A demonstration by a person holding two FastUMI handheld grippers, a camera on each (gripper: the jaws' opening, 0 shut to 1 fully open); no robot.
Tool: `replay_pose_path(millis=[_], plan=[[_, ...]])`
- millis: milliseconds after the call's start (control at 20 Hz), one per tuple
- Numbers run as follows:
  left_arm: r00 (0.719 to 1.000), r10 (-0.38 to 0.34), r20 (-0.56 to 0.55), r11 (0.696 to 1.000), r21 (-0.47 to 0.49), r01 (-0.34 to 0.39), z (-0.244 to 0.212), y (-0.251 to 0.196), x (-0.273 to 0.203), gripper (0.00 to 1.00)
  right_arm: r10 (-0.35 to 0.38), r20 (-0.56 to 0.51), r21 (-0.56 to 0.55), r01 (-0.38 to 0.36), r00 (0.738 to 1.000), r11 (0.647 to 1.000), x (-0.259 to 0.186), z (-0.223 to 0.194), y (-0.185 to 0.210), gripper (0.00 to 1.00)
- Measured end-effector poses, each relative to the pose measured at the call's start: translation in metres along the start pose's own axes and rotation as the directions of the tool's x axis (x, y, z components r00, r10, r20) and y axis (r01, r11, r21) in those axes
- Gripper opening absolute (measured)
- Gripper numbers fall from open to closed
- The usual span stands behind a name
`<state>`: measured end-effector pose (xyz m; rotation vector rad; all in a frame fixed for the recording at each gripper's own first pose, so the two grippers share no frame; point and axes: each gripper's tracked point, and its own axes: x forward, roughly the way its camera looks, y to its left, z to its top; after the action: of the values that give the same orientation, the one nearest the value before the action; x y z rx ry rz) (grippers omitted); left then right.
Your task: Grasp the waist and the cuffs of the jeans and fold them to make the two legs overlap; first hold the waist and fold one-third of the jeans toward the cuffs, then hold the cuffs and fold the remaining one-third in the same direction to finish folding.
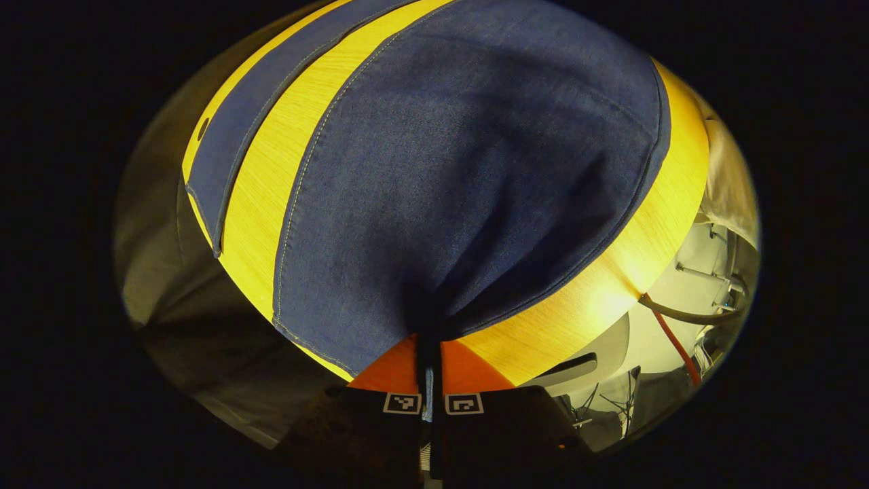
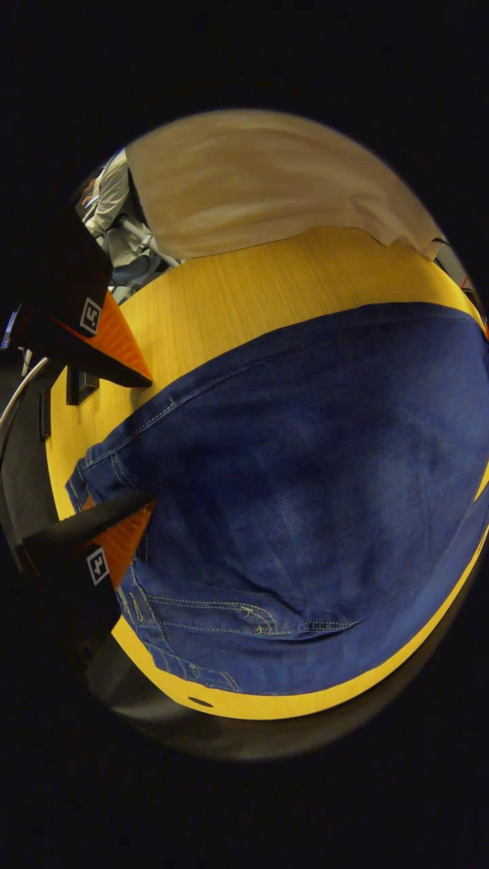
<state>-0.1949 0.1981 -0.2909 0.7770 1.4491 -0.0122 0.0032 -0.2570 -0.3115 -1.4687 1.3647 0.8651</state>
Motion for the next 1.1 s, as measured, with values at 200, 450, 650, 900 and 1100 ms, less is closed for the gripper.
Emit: replay_pose_path(millis=[200, 450, 650, 900, 1100], plan=[[1.000, -0.016, -0.006, 1.000, 0.005, 0.016, 0.000, 0.000, 0.000, 0.00, 0.008, 0.001, 0.053, -0.008, 1.000, 0.999, 0.000, 0.002, -0.003, 0.94], [0.999, -0.049, -0.022, 0.999, 0.021, 0.050, -0.001, 0.001, 0.000, 0.00, -0.013, 0.006, 0.157, 0.012, 1.000, 0.988, 0.002, 0.005, -0.024, 0.59], [0.996, -0.088, -0.031, 0.995, 0.053, 0.090, -0.002, 0.002, -0.001, 0.00, -0.086, 0.016, 0.259, 0.078, 0.996, 0.963, 0.001, 0.004, -0.028, 0.09], [0.982, -0.187, -0.028, 0.977, 0.098, 0.189, -0.002, 0.000, -0.005, 0.00, -0.162, 0.015, 0.345, 0.147, 0.987, 0.927, -0.006, 0.005, -0.029, 0.02], [0.962, -0.271, -0.016, 0.954, 0.128, 0.271, -0.005, 0.002, -0.019, 0.00, -0.181, 0.064, 0.532, 0.120, 0.981, 0.839, -0.024, 0.005, -0.039, 0.02]])
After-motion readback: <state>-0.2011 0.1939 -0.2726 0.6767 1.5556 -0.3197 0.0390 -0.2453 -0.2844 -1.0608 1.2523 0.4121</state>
